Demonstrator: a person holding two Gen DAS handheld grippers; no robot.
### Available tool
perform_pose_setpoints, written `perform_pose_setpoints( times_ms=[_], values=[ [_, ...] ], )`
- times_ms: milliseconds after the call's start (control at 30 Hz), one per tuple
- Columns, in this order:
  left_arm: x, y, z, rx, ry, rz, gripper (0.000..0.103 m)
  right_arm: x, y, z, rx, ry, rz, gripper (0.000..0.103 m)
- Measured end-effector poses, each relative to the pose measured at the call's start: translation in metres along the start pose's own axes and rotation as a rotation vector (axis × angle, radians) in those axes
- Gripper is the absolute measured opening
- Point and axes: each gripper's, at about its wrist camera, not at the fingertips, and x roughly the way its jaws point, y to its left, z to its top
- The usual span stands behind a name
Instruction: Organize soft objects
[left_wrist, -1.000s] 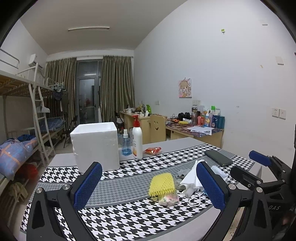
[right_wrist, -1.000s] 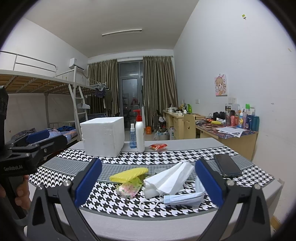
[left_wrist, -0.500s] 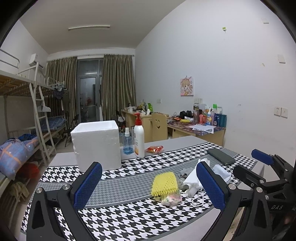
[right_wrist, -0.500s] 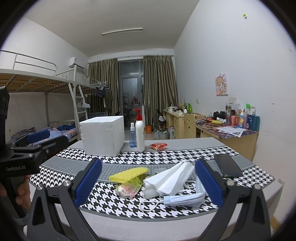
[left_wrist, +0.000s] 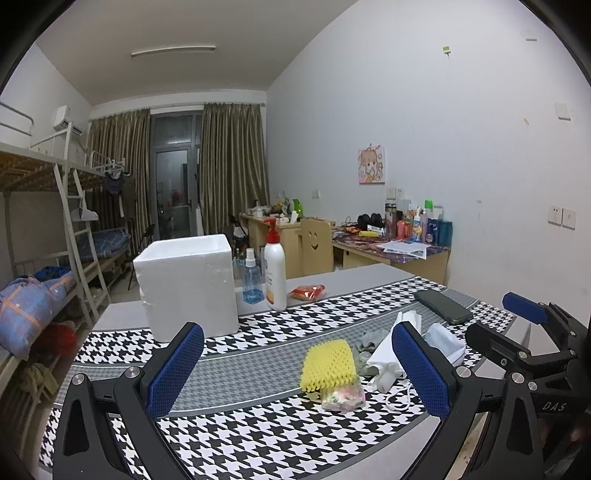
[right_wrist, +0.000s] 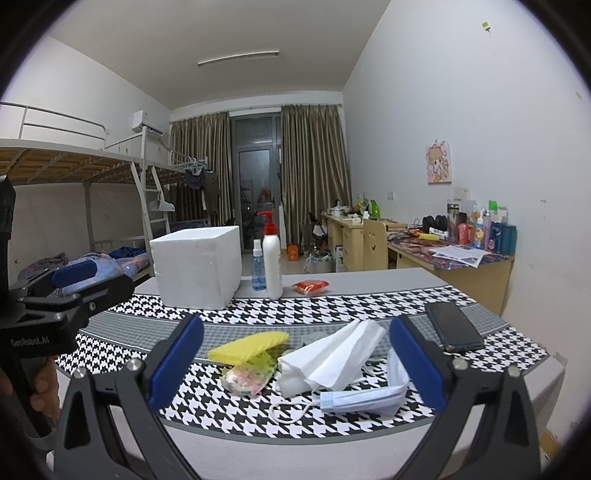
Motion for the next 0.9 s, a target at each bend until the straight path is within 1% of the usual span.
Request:
perform_pose_setpoints(
  times_ms=[533, 900],
  values=[
    [0.046, -0.007, -0.005, 0.023, 0.111, -0.019, 0.102, 0.028, -0.017, -0.006, 0.025, 0.076, -0.049, 0.102],
    [0.075, -0.020, -0.009, 0.065, 0.180, -0.039, 0.102, 0.043, -0.036, -0.013, 0.057, 0.126, -0.086, 0.102]
  ],
)
